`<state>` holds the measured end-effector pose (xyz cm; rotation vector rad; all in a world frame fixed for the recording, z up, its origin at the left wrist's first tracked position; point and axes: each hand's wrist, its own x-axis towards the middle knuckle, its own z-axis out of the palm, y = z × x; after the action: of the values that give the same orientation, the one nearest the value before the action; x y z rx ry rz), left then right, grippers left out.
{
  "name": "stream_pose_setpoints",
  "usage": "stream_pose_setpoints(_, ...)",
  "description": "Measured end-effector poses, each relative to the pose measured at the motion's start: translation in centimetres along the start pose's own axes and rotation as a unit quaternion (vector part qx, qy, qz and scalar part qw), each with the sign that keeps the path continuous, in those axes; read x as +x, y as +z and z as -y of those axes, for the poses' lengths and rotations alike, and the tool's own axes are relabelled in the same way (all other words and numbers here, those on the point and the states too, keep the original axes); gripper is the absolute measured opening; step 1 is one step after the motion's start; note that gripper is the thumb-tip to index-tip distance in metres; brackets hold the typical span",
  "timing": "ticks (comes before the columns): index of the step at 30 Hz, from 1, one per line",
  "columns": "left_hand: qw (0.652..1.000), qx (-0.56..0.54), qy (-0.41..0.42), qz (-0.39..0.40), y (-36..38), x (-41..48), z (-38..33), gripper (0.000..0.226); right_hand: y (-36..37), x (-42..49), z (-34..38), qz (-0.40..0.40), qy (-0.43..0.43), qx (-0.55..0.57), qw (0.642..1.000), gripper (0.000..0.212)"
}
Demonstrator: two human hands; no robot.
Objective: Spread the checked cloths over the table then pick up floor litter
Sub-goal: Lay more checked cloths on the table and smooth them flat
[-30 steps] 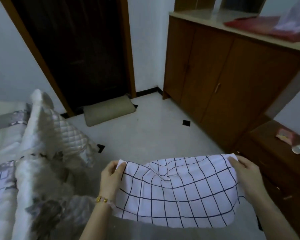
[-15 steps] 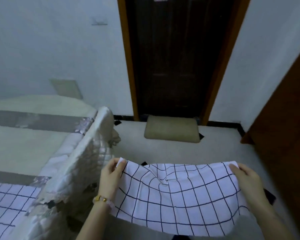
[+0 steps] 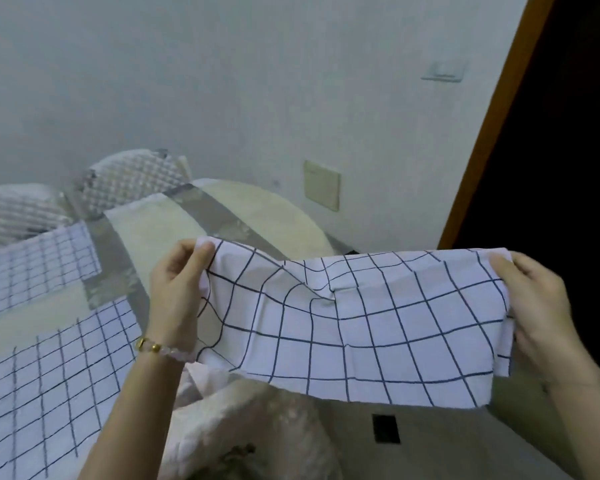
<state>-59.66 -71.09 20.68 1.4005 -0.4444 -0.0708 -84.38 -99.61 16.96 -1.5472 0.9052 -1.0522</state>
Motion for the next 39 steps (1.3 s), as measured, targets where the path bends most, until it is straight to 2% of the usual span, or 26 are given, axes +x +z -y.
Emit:
stream_pose_setpoints(2,0.999,0.004,-0.009,-0.045,-1.2,3.1,0.7,0.027,4.5,4.2,-0.4,0.039,-0.005,0.017,0.999,0.016)
stream_pose_setpoints(6,0.988,0.027,-0.044,-0.145,-4.4,8.4,2.9,0.025,14.1,10.9,-0.9,0.135,0.042,0.060,0.988,0.014)
stream_pose_setpoints(11,0.963,0.065,-0.083,-0.248,-7.9,11.9,6.7,0.024,24.0,15.9,-3.0,0.234,0.060,0.047,0.969,0.015)
stream_pose_setpoints(15,0.939,0.106,-0.151,-0.292,-9.9,11.8,10.9,0.022,29.6,19.1,-6.6,0.310,0.082,0.012,0.947,0.013)
stream_pose_setpoints(18,0.910,0.120,-0.222,-0.329,-10.7,11.4,14.3,0.014,33.2,21.5,-9.3,0.371,0.102,-0.017,0.923,0.039)
stream_pose_setpoints(20,0.885,0.119,-0.277,-0.354,-10.9,10.9,16.2,0.010,35.2,22.8,-10.9,0.397,0.112,-0.031,0.910,0.047)
stream_pose_setpoints(23,0.857,0.138,-0.331,-0.369,-10.8,10.3,18.9,0.009,37.5,24.0,-13.5,0.428,0.129,-0.071,0.892,0.044)
stream_pose_setpoints(26,0.836,0.169,-0.354,-0.384,-10.7,10.1,21.2,0.009,38.8,24.4,-15.6,0.458,0.134,-0.118,0.871,0.046)
stream_pose_setpoints(28,0.826,0.204,-0.358,-0.383,-10.7,10.0,22.6,0.010,39.4,24.3,-16.6,0.473,0.125,-0.147,0.860,0.039)
stream_pose_setpoints(31,0.803,0.263,-0.376,-0.379,-10.9,9.7,24.0,0.013,39.7,24.2,-18.0,0.478,0.119,-0.199,0.847,0.028)
stream_pose_setpoints(34,0.778,0.316,-0.392,-0.375,-11.3,9.5,24.7,0.016,39.9,24.1,-18.6,0.472,0.098,-0.253,0.839,0.027)
stream_pose_setpoints(36,0.770,0.339,-0.390,-0.375,-11.4,9.4,24.9,0.015,39.8,24.0,-18.6,0.473,0.084,-0.277,0.832,0.031)
stream_pose_setpoints(39,0.774,0.346,-0.385,-0.364,-11.2,9.2,24.8,0.015,39.3,23.7,-18.2,0.484,0.070,-0.301,0.819,0.018)
